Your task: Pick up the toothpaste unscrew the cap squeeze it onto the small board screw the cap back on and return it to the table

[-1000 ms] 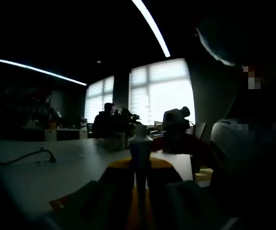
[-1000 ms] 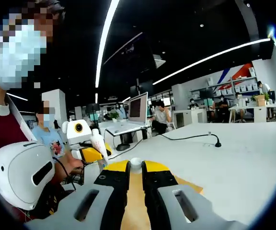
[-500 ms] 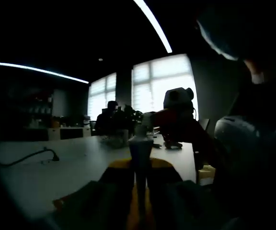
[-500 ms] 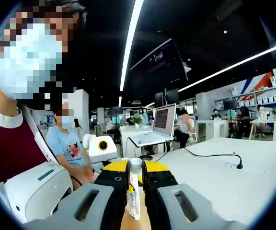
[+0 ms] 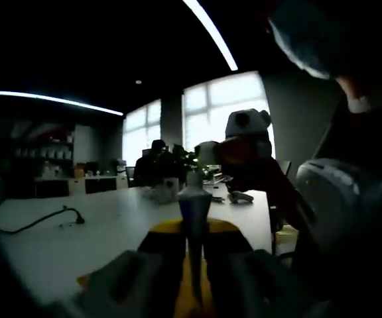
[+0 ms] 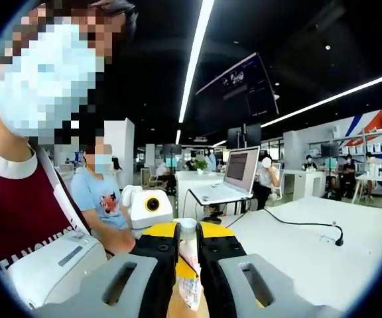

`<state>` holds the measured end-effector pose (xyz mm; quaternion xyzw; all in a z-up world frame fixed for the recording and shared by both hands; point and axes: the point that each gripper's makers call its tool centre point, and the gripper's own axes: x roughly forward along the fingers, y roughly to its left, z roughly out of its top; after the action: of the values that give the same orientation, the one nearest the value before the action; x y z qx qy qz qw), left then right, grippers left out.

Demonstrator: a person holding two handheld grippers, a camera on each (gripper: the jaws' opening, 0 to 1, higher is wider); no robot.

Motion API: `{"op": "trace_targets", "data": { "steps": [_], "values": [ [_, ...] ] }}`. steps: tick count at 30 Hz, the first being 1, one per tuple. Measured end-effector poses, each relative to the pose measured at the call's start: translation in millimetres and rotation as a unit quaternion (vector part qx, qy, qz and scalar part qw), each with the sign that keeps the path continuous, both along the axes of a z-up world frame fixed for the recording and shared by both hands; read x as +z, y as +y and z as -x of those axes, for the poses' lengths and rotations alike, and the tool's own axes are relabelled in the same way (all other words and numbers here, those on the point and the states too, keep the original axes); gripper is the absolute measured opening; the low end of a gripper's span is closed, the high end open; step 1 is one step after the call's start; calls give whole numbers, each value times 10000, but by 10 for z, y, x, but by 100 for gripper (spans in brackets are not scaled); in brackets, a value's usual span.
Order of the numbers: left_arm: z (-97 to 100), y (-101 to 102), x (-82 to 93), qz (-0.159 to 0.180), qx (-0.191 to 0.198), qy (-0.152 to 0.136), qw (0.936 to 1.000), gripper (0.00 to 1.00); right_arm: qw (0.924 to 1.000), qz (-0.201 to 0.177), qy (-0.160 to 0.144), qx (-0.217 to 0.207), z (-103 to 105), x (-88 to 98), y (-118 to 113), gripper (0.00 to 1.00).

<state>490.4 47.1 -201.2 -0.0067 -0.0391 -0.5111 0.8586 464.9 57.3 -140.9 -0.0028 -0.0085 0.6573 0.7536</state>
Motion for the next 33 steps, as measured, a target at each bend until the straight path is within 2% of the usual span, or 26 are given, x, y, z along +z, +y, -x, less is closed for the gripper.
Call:
{"op": "trace_targets", "data": {
  "steps": [8,24,33],
  "values": [
    [22,-53,-11,-30,-51,-8,10000,10,9998,203,-49,-39,2,-52,-3,9],
    [34,-105,-21,-40,-125,-6,9999,10,9995,310,-10,-20,-31,-111,-24,9],
    [39,-114,-29,-23,-170,-13,9999,10,9988,477,-84,-2,-32,-163,7,9]
  ]
}}
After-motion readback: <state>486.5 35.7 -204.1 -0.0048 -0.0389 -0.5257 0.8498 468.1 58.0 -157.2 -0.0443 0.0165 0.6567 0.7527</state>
